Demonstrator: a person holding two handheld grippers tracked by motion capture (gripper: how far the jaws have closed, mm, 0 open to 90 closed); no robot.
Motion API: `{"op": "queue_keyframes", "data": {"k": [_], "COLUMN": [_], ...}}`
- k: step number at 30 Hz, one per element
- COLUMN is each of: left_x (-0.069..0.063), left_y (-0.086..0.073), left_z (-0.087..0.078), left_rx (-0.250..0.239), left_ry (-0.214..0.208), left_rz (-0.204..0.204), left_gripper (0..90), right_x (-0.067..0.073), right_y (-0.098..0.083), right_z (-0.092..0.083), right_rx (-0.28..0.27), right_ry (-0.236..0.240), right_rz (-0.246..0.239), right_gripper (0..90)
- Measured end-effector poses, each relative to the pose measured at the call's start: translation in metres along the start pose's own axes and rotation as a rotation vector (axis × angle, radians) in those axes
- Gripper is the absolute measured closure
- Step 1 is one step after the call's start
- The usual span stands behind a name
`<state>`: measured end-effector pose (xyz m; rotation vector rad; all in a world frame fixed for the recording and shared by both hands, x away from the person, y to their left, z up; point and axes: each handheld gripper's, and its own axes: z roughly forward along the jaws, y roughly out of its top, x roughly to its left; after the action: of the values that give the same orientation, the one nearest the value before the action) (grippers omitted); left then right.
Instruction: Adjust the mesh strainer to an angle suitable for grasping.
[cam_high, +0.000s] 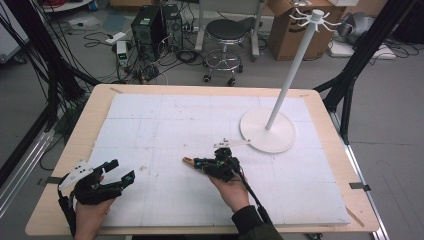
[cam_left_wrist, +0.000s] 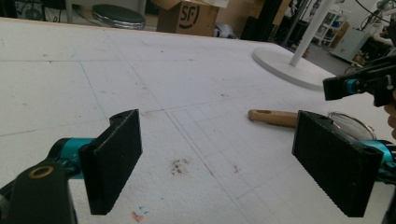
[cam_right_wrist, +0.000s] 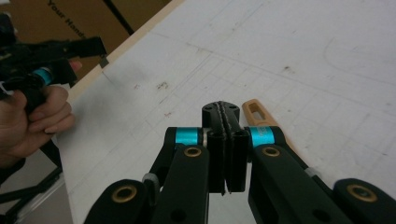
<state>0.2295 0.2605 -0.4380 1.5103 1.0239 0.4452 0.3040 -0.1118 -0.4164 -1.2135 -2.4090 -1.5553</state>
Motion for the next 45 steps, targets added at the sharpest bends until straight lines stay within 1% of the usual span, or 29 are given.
{"op": "queue_keyframes", "data": {"k": [1, 2, 3, 4, 5, 6, 7, 8, 9, 10, 11, 12, 13, 19, 21, 22, 23, 24, 27, 28, 29, 33, 36, 43, 45], "left_x": [0.0, 0.0, 0.001, 0.001, 0.001, 0.001, 0.001, 0.002, 0.002, 0.002, 0.002, 0.002, 0.003, 0.004, 0.004, 0.003, 0.003, 0.003, 0.003, 0.002, 0.002, 0.002, 0.002, 0.002, 0.002], "left_y": [0.0, 0.0, 0.0, 0.0, 0.0, 0.0, 0.0, 0.0, 0.0, 0.0, 0.0, 0.001, 0.001, 0.001, 0.001, 0.001, 0.001, 0.001, 0.0, 0.0, 0.0, 0.0, 0.0, 0.0, 0.0], "left_z": [0.0, -0.001, -0.001, -0.002, -0.002, -0.002, -0.002, -0.003, -0.003, -0.003, -0.003, -0.003, -0.003, -0.004, -0.004, -0.003, -0.003, -0.003, -0.003, -0.003, -0.003, -0.003, -0.003, -0.003, -0.003], "left_rx": [-0.002, -0.002, -0.005, -0.007, -0.009, -0.01, -0.013, -0.013, -0.012, -0.014, -0.016, -0.016, -0.017, -0.02, -0.017, -0.018, -0.018, -0.017, -0.015, -0.015, -0.015, -0.013, -0.014, -0.013, -0.013], "left_ry": [0.001, 0.0, -0.003, -0.001, -0.001, -0.002, -0.002, -0.004, -0.006, -0.005, -0.005, -0.007, -0.008, -0.005, -0.007, -0.005, -0.004, -0.004, -0.004, -0.005, -0.004, -0.005, -0.005, -0.004, -0.004], "left_rz": [-0.004, -0.005, -0.003, -0.007, -0.01, -0.008, -0.012, -0.013, -0.013, -0.017, -0.017, -0.017, -0.016, -0.019, -0.018, -0.02, -0.021, -0.02, -0.018, -0.02, -0.02, -0.018, -0.018, -0.017, -0.018], "left_gripper": [16.5, 16.5, 16.5, 16.6, 16.6, 16.6, 16.6, 16.6, 16.6, 16.7, 16.7, 16.7, 16.8, 16.9, 16.9, 16.9, 16.9, 16.9, 17.0, 17.0, 17.0, 17.1, 17.1, 17.1, 17.1], "right_x": [0.002, 0.004, 0.004, 0.004, 0.005, 0.007, 0.007, 0.007, 0.008, 0.007, 0.007, 0.007, 0.005, 0.004, 0.001, 0.001, -0.001, -0.001, -0.002, -0.002, -0.002, -0.005, -0.007, -0.013, -0.013], "right_y": [-0.002, -0.003, -0.003, -0.004, -0.004, -0.006, -0.006, -0.007, -0.007, -0.009, -0.009, -0.01, -0.012, -0.013, -0.014, -0.014, -0.014, -0.014, -0.013, -0.013, -0.013, -0.012, -0.011, -0.009, -0.009], "right_z": [0.009, 0.013, 0.013, 0.016, 0.02, 0.025, 0.025, 0.028, 0.03, 0.034, 0.034, 0.036, 0.04, 0.043, 0.044, 0.044, 0.044, 0.044, 0.044, 0.044, 0.044, 0.042, 0.039, 0.034, 0.034], "right_rx": [0.023, 0.033, 0.033, 0.04, 0.05, 0.075, 0.075, 0.082, 0.092, 0.105, 0.105, 0.119, 0.136, 0.165, 0.183, 0.183, 0.194, 0.194, 0.193, 0.196, 0.198, 0.201, 0.204, 0.217, 0.22], "right_ry": [-0.009, -0.009, -0.009, -0.009, -0.015, -0.031, -0.031, -0.045, -0.046, -0.06, -0.06, -0.064, -0.08, -0.102, -0.124, -0.124, -0.138, -0.138, -0.137, -0.14, -0.149, -0.165, -0.187, -0.202, -0.205], "right_rz": [-0.011, -0.003, -0.003, -0.006, -0.003, -0.005, -0.005, -0.007, 0.001, -0.005, -0.005, 0.003, 0.001, 0.021, 0.026, 0.026, 0.042, 0.042, 0.064, 0.063, 0.074, 0.072, 0.079, 0.118, 0.12], "right_gripper": [89.6, 89.6, 89.6, 89.6, 89.6, 89.6, 89.6, 89.6, 89.6, 89.6, 89.6, 89.6, 89.7, 89.7, 89.7, 89.7, 89.7, 89.7, 89.7, 89.8, 89.8, 89.8, 89.8, 89.8, 89.8]}}
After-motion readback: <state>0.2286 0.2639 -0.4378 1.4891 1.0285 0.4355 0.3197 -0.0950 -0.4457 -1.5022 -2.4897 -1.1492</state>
